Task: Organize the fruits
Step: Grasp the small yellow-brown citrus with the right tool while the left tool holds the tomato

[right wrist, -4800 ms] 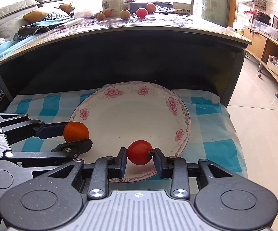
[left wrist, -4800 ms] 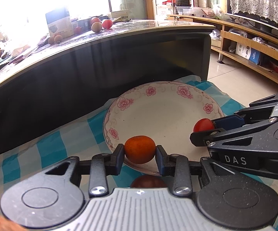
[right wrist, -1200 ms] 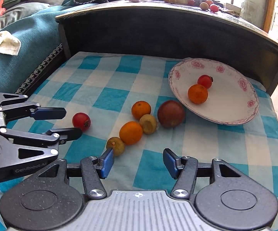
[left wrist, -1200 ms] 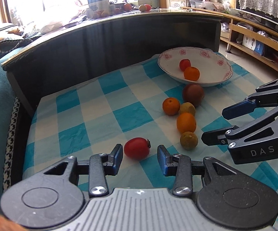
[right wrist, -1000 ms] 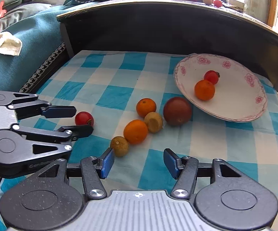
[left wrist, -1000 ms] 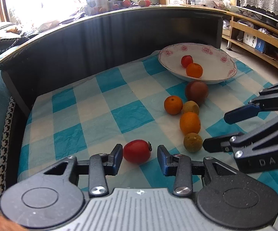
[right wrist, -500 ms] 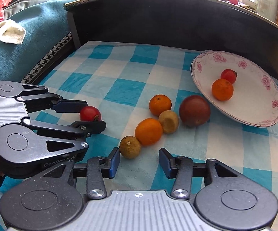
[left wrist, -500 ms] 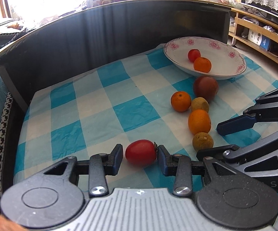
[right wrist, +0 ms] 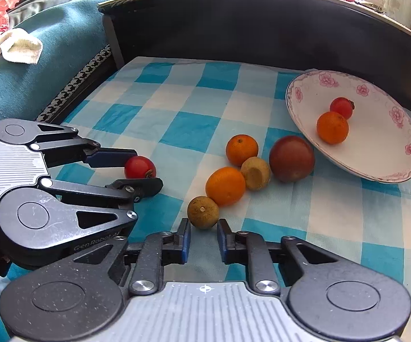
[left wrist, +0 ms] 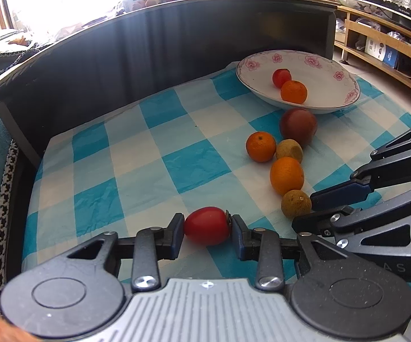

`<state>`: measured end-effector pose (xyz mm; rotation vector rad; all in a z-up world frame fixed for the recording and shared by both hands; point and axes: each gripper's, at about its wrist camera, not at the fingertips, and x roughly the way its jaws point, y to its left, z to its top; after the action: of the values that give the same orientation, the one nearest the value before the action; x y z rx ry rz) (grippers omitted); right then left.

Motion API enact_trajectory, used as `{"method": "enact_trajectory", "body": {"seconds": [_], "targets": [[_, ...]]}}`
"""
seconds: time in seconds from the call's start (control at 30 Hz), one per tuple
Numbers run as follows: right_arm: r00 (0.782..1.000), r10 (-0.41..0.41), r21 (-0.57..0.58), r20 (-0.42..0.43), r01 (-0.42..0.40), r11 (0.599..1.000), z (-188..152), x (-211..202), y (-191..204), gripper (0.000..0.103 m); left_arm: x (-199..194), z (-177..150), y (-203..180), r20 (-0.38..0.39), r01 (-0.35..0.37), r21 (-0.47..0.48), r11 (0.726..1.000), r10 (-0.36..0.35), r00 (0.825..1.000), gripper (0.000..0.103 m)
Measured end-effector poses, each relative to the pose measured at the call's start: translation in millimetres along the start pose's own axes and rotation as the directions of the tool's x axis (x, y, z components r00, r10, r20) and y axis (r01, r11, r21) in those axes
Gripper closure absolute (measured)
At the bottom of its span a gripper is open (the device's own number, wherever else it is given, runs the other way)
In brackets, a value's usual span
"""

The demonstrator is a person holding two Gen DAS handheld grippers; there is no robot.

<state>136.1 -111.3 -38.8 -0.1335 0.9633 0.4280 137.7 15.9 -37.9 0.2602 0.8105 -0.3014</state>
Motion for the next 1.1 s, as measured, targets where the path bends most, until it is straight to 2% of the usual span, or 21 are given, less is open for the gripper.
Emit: {"method": "enact_trajectory", "body": {"seconds": [0.87, 1.1], "targets": [[1.000, 0.006, 0.023, -0.017, -0.006, 1.000, -0.3, -0.5, -6.1, 0.090, -1.6, 1.3, -2.0, -0.036, 0.017, 0.002, 1.000, -0.017, 0.999, 0.060], [1.000, -0.005, 0.019, 0.000, 0.005, 1.000, 1.0, -7.7, -8.1, 0.090, -4.4, 4.3, -6.6, -0.038, 0.011, 0.011, 1.000, -0.011, 0.999, 0.060]]}}
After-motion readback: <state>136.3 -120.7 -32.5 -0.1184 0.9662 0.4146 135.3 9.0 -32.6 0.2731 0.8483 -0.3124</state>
